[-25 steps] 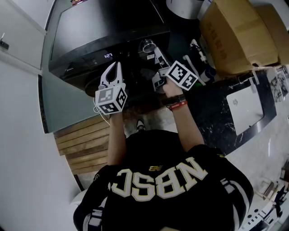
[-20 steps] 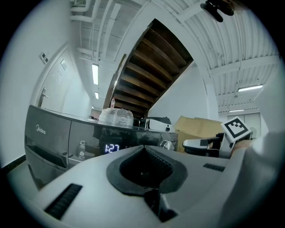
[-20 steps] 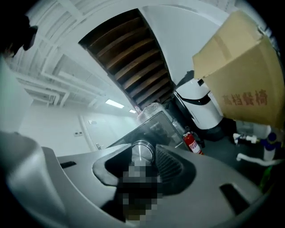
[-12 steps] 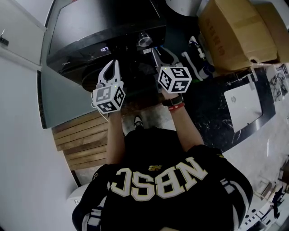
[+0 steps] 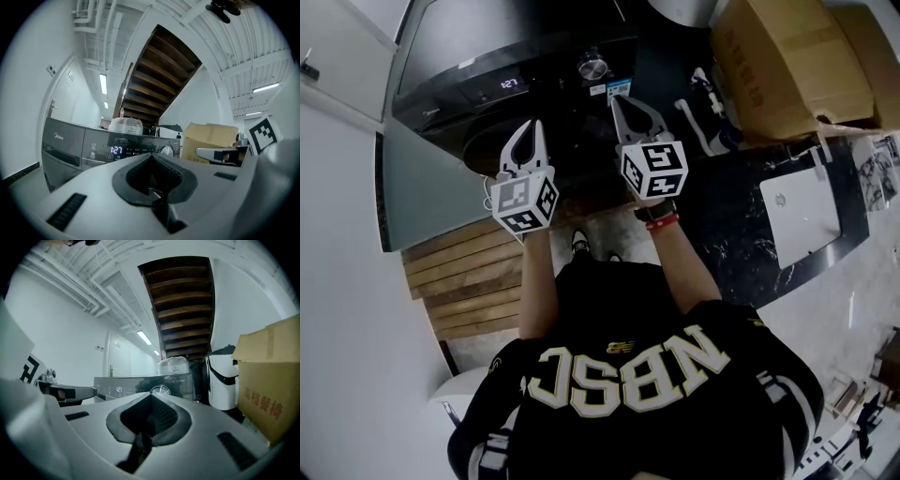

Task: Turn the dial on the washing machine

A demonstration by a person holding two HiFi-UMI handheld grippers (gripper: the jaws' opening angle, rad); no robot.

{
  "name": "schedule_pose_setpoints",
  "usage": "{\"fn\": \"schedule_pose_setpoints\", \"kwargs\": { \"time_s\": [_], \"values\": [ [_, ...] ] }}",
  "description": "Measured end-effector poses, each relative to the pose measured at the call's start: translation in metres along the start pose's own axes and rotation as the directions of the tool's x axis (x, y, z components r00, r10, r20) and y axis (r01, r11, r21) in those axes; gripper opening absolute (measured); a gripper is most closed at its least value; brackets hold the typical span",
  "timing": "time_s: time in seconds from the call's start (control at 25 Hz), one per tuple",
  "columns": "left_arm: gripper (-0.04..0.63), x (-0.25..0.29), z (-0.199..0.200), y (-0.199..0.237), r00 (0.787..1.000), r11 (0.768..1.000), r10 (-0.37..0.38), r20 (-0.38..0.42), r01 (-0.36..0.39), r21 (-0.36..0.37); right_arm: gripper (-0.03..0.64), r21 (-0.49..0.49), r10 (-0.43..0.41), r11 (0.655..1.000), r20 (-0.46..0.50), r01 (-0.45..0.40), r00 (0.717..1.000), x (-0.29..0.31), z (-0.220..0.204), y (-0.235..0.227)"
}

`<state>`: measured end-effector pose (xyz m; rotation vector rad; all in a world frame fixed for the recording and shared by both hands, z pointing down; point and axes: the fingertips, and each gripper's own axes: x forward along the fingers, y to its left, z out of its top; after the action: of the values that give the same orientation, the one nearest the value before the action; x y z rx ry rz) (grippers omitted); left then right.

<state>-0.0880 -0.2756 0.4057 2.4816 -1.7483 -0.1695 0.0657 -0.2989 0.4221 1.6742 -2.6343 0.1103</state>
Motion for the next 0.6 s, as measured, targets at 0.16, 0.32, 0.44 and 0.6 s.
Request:
{"fn": "schedule_pose_setpoints", "kwargs": {
  "time_s": [0.16,0.32,0.44,0.6],
  "values": [
    [0.014,-0.01,0.001,-0.009,1.0,1.0,0.001,0.008,-0.001,-0.007,0.008,-0.011,0.019,1.0,-0.003,-0.019,1.0,-0.014,-0.003,0.005],
    [0.014,-0.019,0.0,-0.021,1.0,1.0,0.005,0.012,-0.005,-0.002,0.006,-0.017,0.029,0.999,-0.007,-0.029,1.0,-0.027,-0.005,0.008],
    [0.014,-0.026,-0.002,-0.027,1.0,1.0,0.006,0.014,-0.006,0.001,0.006,-0.026,0.036,0.999,-0.005,-0.037,0.999,-0.035,-0.005,0.01],
    [0.014,-0.032,0.0,-0.034,1.0,1.0,0.009,0.022,-0.009,0.006,0.006,-0.028,0.054,0.998,0.006,-0.054,0.999,-0.044,-0.004,0.013]
  ]
}}
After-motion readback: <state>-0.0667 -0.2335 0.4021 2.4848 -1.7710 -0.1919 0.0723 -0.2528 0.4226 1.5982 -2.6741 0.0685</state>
